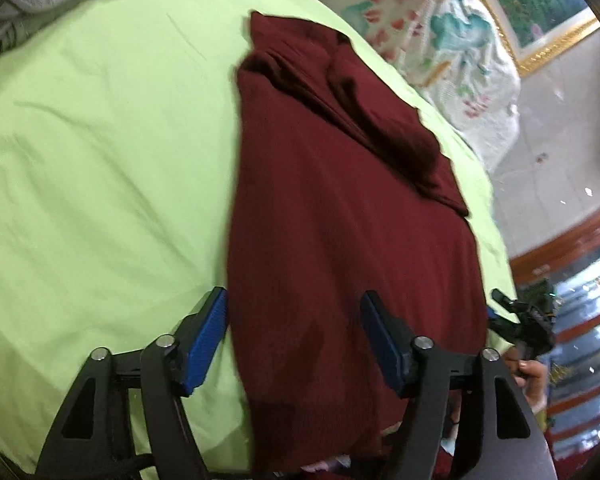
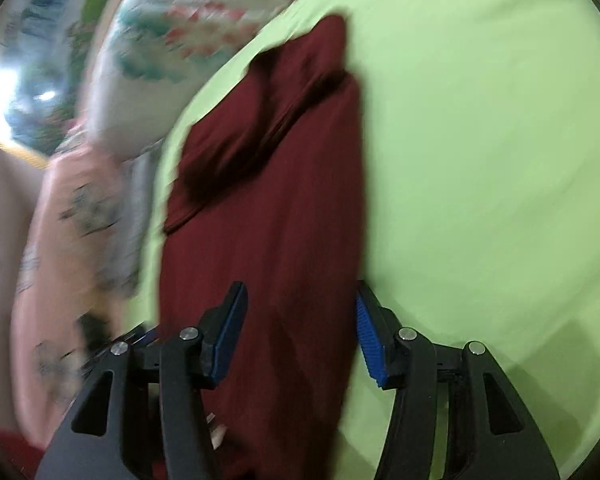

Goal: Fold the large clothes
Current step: 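Grasp the folded sweater's edge with both grippers and lift it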

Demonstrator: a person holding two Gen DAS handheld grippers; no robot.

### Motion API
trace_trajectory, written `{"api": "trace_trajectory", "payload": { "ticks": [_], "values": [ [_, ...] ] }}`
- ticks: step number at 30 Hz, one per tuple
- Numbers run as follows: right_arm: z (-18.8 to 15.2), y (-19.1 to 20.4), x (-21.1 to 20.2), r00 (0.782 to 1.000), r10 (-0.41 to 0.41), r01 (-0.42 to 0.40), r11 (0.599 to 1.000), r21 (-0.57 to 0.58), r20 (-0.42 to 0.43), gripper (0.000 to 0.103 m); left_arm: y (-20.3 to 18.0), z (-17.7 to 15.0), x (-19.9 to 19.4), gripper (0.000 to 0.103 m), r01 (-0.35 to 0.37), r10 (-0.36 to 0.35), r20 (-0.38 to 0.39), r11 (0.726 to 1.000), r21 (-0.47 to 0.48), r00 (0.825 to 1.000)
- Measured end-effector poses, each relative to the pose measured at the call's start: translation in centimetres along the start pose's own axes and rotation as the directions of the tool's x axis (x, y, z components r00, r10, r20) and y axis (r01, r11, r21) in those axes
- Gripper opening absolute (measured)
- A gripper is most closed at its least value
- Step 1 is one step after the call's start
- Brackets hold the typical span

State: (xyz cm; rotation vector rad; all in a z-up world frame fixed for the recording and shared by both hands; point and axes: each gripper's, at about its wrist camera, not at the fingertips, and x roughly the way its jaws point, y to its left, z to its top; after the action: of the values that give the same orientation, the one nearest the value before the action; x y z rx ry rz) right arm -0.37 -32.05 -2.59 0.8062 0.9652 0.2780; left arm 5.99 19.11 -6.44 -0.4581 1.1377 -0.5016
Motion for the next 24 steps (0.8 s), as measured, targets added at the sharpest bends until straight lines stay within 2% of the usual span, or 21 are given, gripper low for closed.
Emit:
{"api": "trace_trajectory", "payload": {
  "ticks": [5,8,13,14,16,17,18,20,24],
  "values": [
    [-3.3,1.0,0.1,0.993,0.090,-0.096,0.992,-0.081,-0.074,0.054,0.2,-3.1,-0.6,0.071,0.093,-0.093,-0.025,0.996,-0.005,0.995],
    [-4.3,1.2,0.2,0.989,0.115,-0.123,0.988,-0.095,-0.088,0.054,0.2,-4.3,-1.0,0.067,0.117,-0.117,-0.031,0.993,0.004,0.993],
    [-4.9,1.6,0.6,0.988,0.107,-0.122,0.982,-0.143,-0.109,0.051,-0.8,-4.7,-0.7,0.043,0.085,-0.083,-0.052,0.996,0.032,0.995],
    [-5.2,1.7,0.7,0.989,0.095,-0.112,0.981,-0.157,-0.112,0.046,-1.0,-4.5,-0.6,0.039,0.080,-0.078,-0.052,0.996,0.034,0.996],
    [-5.3,1.5,0.7,0.990,0.076,-0.095,0.981,-0.168,-0.119,0.037,-1.1,-4.5,-0.4,0.014,0.068,-0.066,-0.059,0.997,0.037,0.996],
    [-5.4,1.1,0.7,0.990,0.069,-0.089,0.983,-0.164,-0.125,0.027,-1.1,-4.6,-0.2,0.007,0.066,-0.063,-0.065,0.997,0.040,0.996],
    [-5.5,0.9,0.7,0.990,0.063,-0.083,0.984,-0.160,-0.129,0.018,-1.4,-4.7,-0.1,0.007,0.061,-0.058,-0.066,0.997,0.048,0.996],
    [-5.7,0.6,0.6,0.991,0.046,-0.065,0.986,-0.155,-0.123,0.009,-2.1,-5.0,-0.5,0.007,0.039,-0.036,-0.036,0.997,0.072,0.999],
    [-5.5,0.6,-0.8,0.992,0.105,-0.115,0.982,-0.149,-0.071,0.007,-2.7,-4.5,-2.7,0.006,0.070,-0.073,0.052,0.996,0.058,0.996]
  ]
}}
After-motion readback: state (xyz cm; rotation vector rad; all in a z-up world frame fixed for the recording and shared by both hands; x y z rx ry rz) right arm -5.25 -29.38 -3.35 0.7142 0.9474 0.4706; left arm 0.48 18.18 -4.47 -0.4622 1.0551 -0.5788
